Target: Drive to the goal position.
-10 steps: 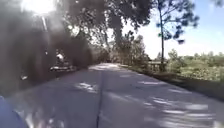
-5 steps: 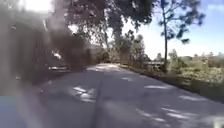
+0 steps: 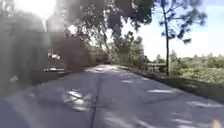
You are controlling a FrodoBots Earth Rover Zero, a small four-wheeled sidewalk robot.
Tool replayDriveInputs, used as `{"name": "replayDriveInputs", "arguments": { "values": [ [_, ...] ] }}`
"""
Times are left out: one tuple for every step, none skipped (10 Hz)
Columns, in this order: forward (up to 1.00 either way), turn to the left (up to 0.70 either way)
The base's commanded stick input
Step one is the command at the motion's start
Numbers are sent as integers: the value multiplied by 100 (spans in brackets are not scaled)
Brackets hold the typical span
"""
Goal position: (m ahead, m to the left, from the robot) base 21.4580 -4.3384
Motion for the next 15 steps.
{"name": "replayDriveInputs", "arguments": {
  "values": [
    [70, 25],
    [70, 13],
    [70, 1],
    [70, 0],
    [70, 0],
    [70, 0],
    [70, 0],
    [70, 0],
    [70, 0],
    [70, 0],
    [70, 0],
    [70, 0],
    [70, 0],
    [70, 0],
    [70, 0]
  ]
}}
